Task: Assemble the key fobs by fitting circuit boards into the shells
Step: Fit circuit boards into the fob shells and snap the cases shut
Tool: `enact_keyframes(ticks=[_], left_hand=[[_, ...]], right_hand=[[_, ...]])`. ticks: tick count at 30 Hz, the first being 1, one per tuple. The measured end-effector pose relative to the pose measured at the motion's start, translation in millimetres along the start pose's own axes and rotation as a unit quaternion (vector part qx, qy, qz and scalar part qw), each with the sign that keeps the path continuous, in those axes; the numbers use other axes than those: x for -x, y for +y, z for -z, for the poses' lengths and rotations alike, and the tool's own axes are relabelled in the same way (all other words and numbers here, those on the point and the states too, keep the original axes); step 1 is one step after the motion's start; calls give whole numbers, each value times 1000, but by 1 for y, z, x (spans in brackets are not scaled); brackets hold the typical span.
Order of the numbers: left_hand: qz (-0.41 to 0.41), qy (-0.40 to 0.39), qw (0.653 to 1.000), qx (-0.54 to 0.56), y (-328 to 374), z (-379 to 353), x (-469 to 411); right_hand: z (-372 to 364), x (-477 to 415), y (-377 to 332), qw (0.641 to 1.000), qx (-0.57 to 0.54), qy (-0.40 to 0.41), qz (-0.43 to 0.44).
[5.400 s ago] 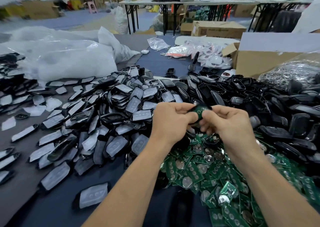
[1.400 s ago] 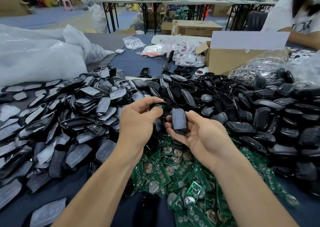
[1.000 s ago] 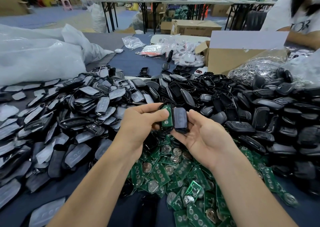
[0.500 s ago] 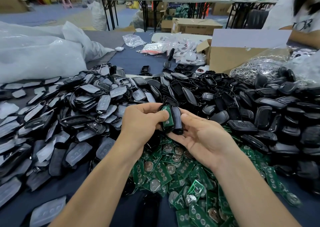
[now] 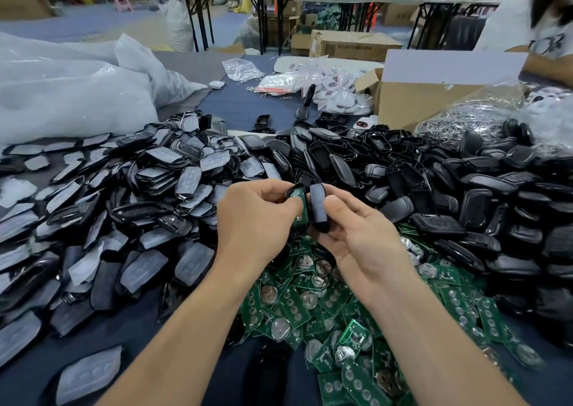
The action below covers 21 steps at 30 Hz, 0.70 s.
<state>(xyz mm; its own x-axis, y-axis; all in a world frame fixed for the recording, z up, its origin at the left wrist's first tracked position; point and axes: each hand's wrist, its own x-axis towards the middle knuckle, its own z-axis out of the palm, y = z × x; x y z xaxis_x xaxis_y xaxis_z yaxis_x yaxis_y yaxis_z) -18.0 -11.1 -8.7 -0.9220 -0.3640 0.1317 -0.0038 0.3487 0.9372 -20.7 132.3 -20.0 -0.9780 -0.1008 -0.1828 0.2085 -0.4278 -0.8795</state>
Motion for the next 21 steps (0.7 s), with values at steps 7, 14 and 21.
enact_keyframes(ticks=[7,14,21], left_hand=[[-10,-61,998,9,3,0,3],[15,-104,991,88,-4,0,-1],[38,-102,992,64,-5,0,-4]], right_hand=[[1,0,3,999,41,-4,23],[7,-2,1,993,101,-6,57],[7,-2,2,989,132,18,58]])
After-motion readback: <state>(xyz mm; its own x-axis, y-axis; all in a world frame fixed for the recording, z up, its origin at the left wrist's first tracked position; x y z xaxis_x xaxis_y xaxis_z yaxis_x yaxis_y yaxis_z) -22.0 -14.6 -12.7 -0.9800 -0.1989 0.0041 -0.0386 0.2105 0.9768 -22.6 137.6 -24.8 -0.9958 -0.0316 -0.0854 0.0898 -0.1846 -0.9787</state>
